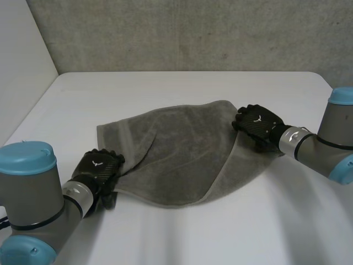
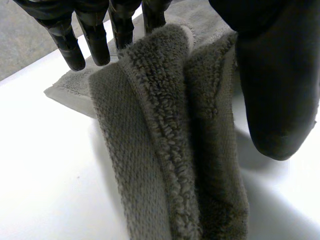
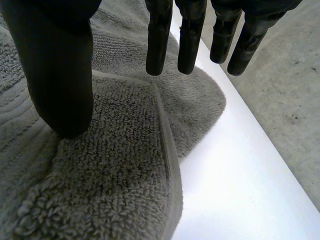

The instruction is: Fold the towel.

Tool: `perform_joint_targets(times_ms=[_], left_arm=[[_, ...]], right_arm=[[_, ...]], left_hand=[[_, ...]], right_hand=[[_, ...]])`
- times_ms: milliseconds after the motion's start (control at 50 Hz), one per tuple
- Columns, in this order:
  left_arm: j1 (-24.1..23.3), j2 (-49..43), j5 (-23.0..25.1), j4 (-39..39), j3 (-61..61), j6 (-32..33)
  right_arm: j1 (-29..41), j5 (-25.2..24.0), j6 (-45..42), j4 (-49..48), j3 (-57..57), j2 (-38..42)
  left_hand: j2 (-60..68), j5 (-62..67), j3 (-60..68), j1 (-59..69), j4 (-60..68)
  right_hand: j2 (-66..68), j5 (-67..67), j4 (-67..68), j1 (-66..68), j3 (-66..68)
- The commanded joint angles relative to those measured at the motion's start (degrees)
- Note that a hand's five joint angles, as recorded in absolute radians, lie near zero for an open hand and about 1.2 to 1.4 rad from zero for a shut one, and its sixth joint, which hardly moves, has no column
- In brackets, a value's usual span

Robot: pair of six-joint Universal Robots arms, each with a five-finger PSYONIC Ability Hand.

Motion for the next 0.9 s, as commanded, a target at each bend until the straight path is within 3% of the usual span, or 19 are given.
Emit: perform_joint_targets(times_ms=[20, 240, 520, 740, 780, 900], left_arm=[[-0.26, 0.15, 0.06, 0.0, -0.18, 0.04], [-0.26, 0.23, 0.15, 0.0, -0.44, 0.04], [-0.26, 0.32, 0.15, -0.01, -0.44, 0.04], [-0.26, 0.41, 0.06, 0.0, -0.36, 0.04], [-0.26, 0.41, 0.06, 0.0, -0.36, 0.13], [0.27, 0.41, 0.06, -0.09, -0.36, 0.04]], right_arm=[[1.37, 0.05, 0.21, 2.23, -3.91, 2.76], [2.78, 0.14, -3.12, 4.25, -6.9, 4.61], [2.17, 2.51, -10.16, 9.18, -6.99, 5.14], [2.08, 2.25, -10.51, 9.0, -2.07, 0.74], [2.08, 2.34, -9.99, 8.74, -0.84, -0.57], [2.17, 2.43, -9.72, 8.65, 1.27, -2.6]], left_hand=[[2.69, 2.02, -2.46, 0.79, -2.88], [2.52, 1.85, -2.46, 0.62, -2.88], [2.35, 1.68, -2.46, 0.45, -2.88], [1.68, 1.01, -2.46, -0.22, -2.88], [1.68, 1.01, -2.46, -0.22, -2.88], [1.68, 1.01, -2.46, -0.22, -2.88]], right_hand=[[1.29, 0.36, -3.42, 0.9, -0.37], [1.29, 0.36, -3.42, 0.9, -0.37], [13.9, 12.98, -3.42, 13.52, -0.37], [35.77, 34.85, -3.42, 35.39, -0.37], [46.47, 45.55, -3.42, 46.08, -0.37], [49.67, 48.75, -3.42, 49.29, -0.37]])
